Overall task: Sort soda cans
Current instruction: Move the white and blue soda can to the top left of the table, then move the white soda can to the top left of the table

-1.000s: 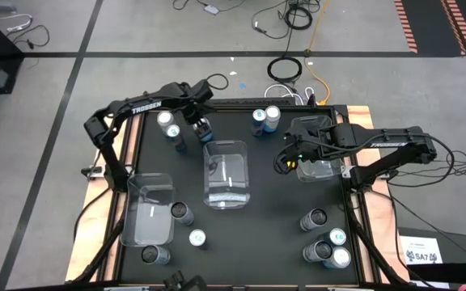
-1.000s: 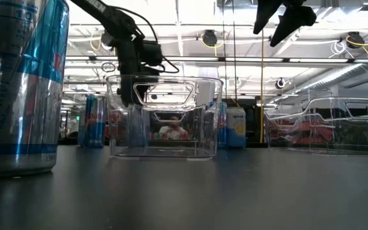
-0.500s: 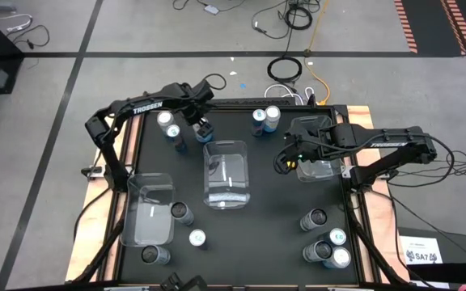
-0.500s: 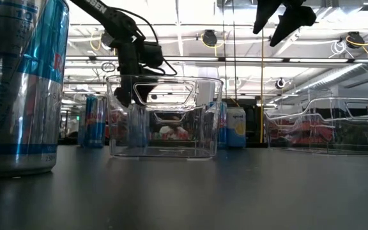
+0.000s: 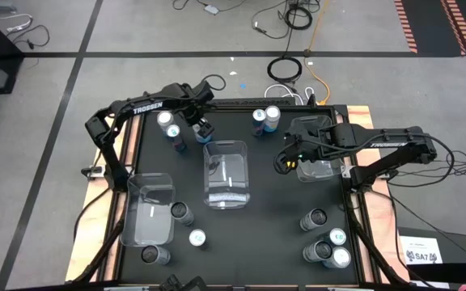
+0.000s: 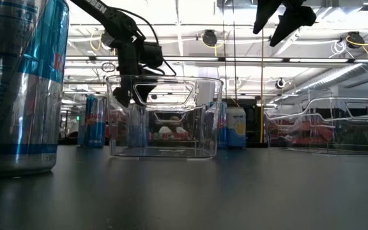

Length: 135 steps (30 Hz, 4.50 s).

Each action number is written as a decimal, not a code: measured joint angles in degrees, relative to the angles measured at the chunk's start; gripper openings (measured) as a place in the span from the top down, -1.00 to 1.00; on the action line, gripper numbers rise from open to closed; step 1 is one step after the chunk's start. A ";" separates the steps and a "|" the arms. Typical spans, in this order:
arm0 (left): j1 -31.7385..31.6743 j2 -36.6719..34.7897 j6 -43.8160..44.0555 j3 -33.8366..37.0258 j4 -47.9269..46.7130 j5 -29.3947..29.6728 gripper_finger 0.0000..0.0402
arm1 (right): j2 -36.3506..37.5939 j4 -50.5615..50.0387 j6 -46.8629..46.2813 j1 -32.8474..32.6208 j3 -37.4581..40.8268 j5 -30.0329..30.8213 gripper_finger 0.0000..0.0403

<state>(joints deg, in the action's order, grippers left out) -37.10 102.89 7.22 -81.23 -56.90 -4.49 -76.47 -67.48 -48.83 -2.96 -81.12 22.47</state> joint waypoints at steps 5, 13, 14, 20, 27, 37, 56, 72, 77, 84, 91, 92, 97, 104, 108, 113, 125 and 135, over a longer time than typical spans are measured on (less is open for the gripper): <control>0.00 0.00 0.00 0.02 -1.11 -0.04 -0.80 | 0.00 0.00 0.00 -0.04 0.00 -0.01 -0.60; 0.00 0.00 -0.62 0.02 -1.16 0.44 -0.94 | 0.00 -0.02 -0.15 -0.04 0.00 -0.03 -0.60; 0.00 0.00 -0.83 0.02 -1.22 1.18 -0.93 | 0.00 -0.01 -0.34 -0.04 0.00 -0.03 -0.60; 0.00 -1.21 -0.55 -1.08 -4.62 1.54 -0.93 | 0.01 -0.02 -0.51 -0.04 0.00 -0.10 -0.60; 0.12 -7.48 0.63 -3.05 -6.27 1.65 -0.93 | 0.00 -0.02 -0.49 -0.04 0.00 -0.10 -0.60; 7.57 -21.39 8.82 -3.15 -17.74 1.77 -0.93 | 0.00 0.00 -0.44 -0.04 0.00 0.07 -0.60; 42.04 -28.89 39.09 -2.34 -20.81 6.59 -0.92 | 0.00 0.04 1.97 -0.04 0.00 0.18 -0.60; 60.47 -23.75 35.66 -1.81 -20.10 11.22 -0.92 | -0.02 2.03 1.96 -0.60 0.00 0.15 -0.60; 62.35 -22.13 31.93 -1.80 -19.81 12.02 -0.92 | -0.04 2.67 1.57 -1.38 0.00 0.08 -0.60; 63.20 -19.26 26.69 -1.79 -15.25 11.94 -0.92 | -0.04 2.67 0.91 -1.70 0.00 0.14 -0.60; 63.17 -18.96 26.77 -1.79 -15.06 11.45 -0.92 | -0.04 2.74 0.87 -1.70 0.00 0.15 -0.60; 63.17 -18.97 26.77 -1.79 -15.06 11.33 -0.92 | -0.04 2.84 0.87 -1.70 0.00 0.16 -0.60; 63.17 -18.95 26.80 -1.79 -15.08 10.03 -0.92 | -0.04 2.97 0.87 -1.70 0.00 0.16 -0.60; 63.37 -18.86 28.57 3.73 -9.40 9.99 -0.92 | -0.04 2.97 0.87 -1.70 0.00 0.08 -0.60; 63.46 -18.91 29.97 6.21 -8.81 9.83 -0.92 | -0.07 2.96 1.33 -1.70 0.00 0.03 -0.60; 63.49 -18.93 29.97 8.01 -9.05 9.22 -0.92 | -0.07 2.95 1.49 -1.70 0.00 0.01 -0.60; 63.49 -18.95 29.92 11.32 -8.12 7.80 -0.70 | -0.07 2.95 1.52 -1.70 0.00 -0.08 -0.60; 63.13 -19.83 29.79 11.34 -8.96 7.74 -0.35 | -0.07 2.95 1.55 -1.64 0.00 0.10 -0.60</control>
<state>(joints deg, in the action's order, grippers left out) 26.02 83.07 37.01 -69.89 -65.87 3.25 -76.53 -64.53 -47.29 -4.60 -81.12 22.57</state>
